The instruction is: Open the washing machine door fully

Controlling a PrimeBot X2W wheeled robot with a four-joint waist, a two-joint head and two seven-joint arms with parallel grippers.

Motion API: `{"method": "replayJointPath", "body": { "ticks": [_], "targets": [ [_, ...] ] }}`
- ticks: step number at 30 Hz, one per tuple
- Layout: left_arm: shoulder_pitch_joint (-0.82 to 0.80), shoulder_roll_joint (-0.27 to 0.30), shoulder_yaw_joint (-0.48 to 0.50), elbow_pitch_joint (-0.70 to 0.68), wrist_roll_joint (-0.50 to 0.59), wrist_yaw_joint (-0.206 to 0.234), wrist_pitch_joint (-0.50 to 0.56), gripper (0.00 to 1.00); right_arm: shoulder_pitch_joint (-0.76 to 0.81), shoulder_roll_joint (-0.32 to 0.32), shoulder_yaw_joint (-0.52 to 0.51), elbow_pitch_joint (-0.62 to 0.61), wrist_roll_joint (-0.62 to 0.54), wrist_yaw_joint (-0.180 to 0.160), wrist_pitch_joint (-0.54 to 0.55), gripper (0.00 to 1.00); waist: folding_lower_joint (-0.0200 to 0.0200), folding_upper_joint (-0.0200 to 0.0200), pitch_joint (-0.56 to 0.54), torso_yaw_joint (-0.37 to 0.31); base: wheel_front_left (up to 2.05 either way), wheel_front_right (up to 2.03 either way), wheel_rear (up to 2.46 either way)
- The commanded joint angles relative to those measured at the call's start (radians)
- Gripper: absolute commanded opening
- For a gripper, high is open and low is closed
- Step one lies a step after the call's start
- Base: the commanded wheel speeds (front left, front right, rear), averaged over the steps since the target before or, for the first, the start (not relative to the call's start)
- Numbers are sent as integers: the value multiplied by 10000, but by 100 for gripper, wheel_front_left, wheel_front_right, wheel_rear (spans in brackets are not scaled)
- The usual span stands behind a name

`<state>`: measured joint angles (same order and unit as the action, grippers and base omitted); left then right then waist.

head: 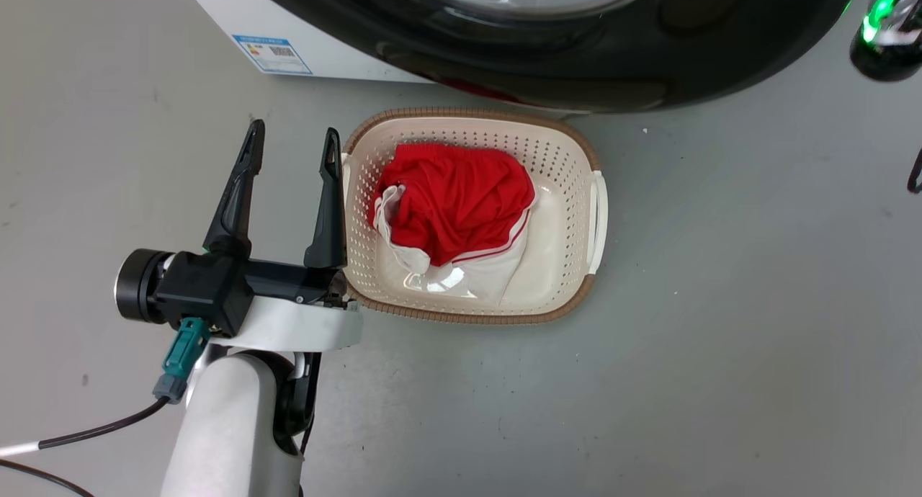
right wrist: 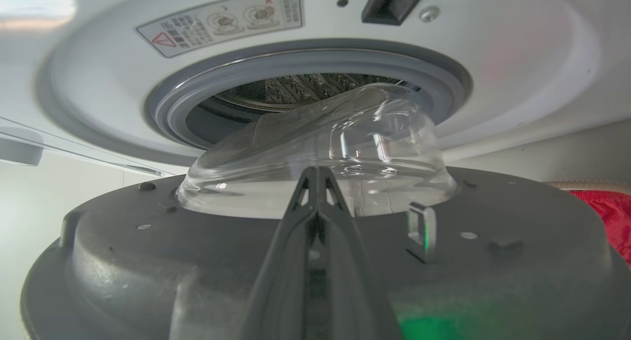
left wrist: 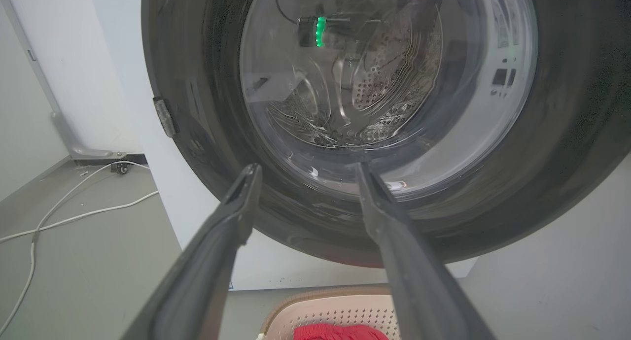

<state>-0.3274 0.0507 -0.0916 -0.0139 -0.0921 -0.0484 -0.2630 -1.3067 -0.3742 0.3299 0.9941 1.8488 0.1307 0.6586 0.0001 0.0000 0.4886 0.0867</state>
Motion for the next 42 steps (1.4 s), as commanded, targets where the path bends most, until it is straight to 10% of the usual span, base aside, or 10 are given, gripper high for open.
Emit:
{"method": "replayJointPath", "body": {
  "ticks": [1, 42],
  "targets": [
    [29, -7, -15, 39, -2, 31, -26, 100, 260, 107, 26, -121, 135, 0, 276, 0, -1, 0, -170, -46, 0, 0, 0],
    [2422, -8, -146, 1075, 4, -56, -26, 100, 7082, 1696, 2269, -4748, 1173, 0, 1542, 0, -1, 0, -4264, -343, 0, 0, 0]
  ]
}}
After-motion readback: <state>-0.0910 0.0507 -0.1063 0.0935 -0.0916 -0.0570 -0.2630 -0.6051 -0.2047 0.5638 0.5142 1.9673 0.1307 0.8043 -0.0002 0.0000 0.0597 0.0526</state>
